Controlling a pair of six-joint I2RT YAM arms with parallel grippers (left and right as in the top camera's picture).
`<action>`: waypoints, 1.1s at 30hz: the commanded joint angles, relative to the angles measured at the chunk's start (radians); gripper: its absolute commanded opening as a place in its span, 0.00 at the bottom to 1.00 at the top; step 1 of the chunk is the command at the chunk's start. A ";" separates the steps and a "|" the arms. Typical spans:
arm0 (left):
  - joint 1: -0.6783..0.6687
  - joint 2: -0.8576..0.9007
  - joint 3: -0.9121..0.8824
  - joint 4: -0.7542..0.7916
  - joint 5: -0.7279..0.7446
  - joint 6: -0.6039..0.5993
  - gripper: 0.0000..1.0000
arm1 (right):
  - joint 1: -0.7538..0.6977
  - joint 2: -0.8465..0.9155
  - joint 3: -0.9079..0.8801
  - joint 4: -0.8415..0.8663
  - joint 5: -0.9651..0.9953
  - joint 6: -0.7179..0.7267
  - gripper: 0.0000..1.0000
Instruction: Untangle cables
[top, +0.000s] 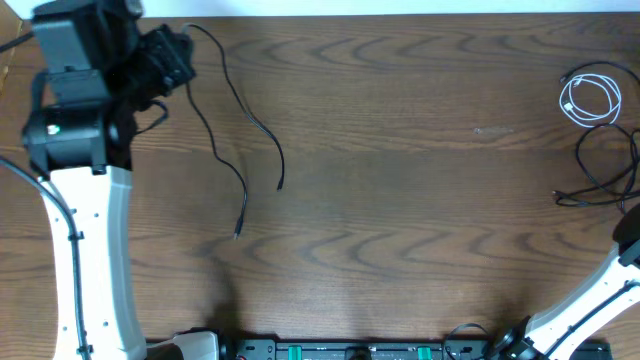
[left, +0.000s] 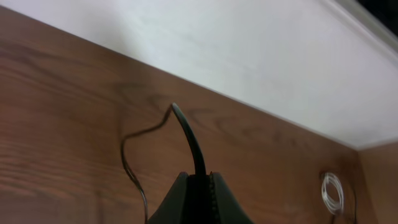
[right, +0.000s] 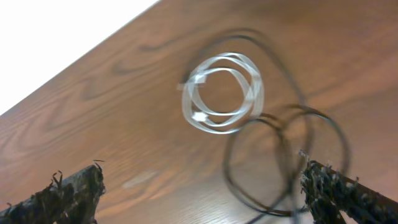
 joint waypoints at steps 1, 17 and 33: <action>-0.071 0.031 0.006 -0.011 -0.002 0.053 0.07 | 0.057 -0.101 0.011 -0.029 -0.138 -0.075 0.99; -0.436 0.216 0.006 -0.004 0.027 0.060 0.11 | 0.282 -0.119 0.011 -0.078 -0.227 -0.167 0.99; -0.455 0.215 0.006 0.022 -0.153 0.094 0.08 | 0.606 -0.116 -0.422 -0.004 -0.174 -0.048 0.99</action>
